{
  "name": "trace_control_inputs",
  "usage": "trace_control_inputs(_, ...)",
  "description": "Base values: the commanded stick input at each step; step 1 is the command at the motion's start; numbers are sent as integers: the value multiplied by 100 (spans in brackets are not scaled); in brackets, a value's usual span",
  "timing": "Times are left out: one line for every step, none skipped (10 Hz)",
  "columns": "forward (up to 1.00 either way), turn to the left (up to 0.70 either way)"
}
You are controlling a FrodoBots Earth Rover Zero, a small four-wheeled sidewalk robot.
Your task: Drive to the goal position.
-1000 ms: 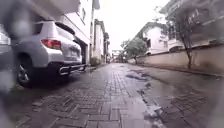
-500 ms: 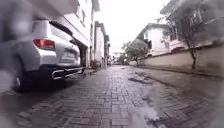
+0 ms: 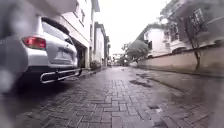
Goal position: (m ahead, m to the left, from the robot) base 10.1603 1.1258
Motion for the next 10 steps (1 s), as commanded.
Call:
trace_control_inputs(70,0)
trace_control_inputs(70,0)
trace_control_inputs(70,0)
trace_control_inputs(70,0)
trace_control_inputs(70,0)
trace_control_inputs(70,0)
trace_control_inputs(70,0)
trace_control_inputs(70,0)
trace_control_inputs(70,0)
trace_control_inputs(70,0)
